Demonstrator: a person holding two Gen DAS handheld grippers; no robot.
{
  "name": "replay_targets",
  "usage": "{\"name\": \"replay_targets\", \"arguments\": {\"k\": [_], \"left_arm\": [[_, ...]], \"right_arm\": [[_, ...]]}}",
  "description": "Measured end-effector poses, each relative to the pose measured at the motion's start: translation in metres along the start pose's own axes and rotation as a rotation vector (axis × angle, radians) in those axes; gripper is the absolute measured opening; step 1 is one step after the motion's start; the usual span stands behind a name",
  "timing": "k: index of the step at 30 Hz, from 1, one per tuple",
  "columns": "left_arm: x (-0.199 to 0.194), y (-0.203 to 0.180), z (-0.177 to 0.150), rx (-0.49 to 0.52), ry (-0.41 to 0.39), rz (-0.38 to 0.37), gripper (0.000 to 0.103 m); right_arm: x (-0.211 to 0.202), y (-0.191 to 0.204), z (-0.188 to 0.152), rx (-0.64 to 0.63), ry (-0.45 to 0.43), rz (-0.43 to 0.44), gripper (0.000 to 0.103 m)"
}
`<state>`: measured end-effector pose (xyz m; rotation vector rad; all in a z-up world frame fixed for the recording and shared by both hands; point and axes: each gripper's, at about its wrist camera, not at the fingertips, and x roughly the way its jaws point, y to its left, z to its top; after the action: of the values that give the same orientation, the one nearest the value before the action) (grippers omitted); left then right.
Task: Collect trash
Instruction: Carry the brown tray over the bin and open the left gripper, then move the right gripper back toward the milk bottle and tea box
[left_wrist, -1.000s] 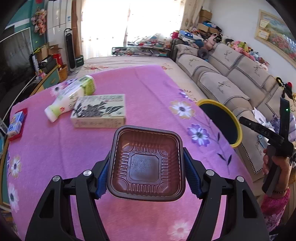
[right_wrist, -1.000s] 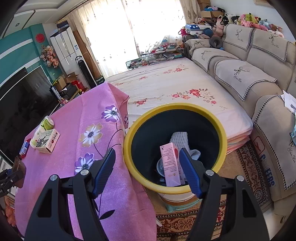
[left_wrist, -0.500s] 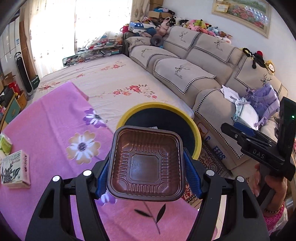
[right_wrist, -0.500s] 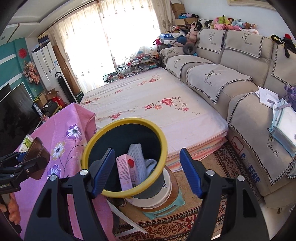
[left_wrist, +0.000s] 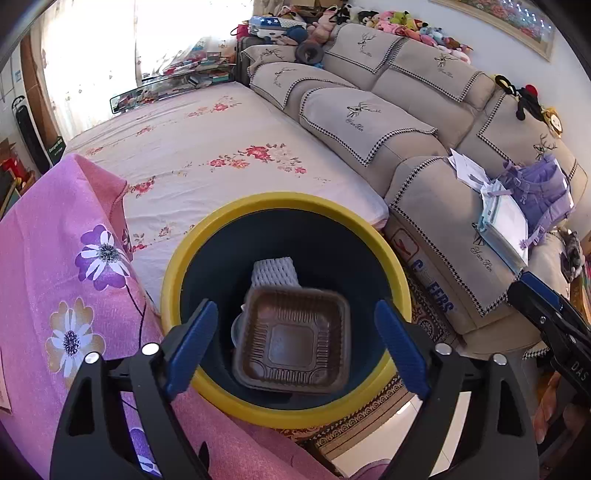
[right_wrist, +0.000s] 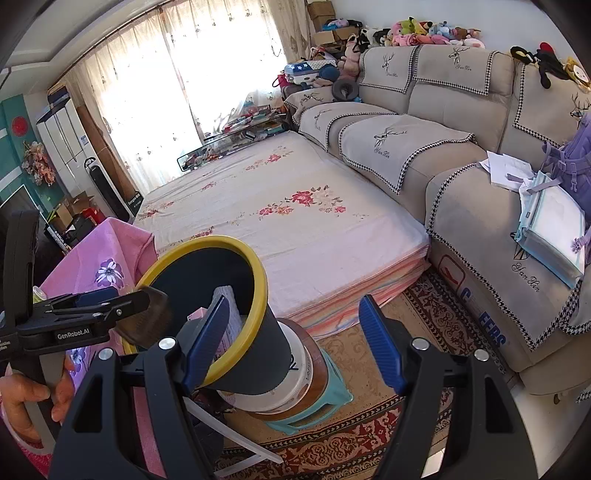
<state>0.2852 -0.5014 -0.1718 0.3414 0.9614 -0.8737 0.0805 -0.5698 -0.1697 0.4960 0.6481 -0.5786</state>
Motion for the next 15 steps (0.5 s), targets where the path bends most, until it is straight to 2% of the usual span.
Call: {"name": "replay_targets", "arguments": {"k": [5,15], "left_arm": [[-0.019,0.019,-0.011,-0.037,-0.020,0.010,0.089],[-0.121,0.059,-0.076,-0.081,-0.129,0.067,0.091]], "right_arm": [[0.002,0.007,-0.002,-0.013,0.011,0.012,0.069],[-0.001,0.041,-0.005,-0.072,0.017,0.061,0.069]]}}
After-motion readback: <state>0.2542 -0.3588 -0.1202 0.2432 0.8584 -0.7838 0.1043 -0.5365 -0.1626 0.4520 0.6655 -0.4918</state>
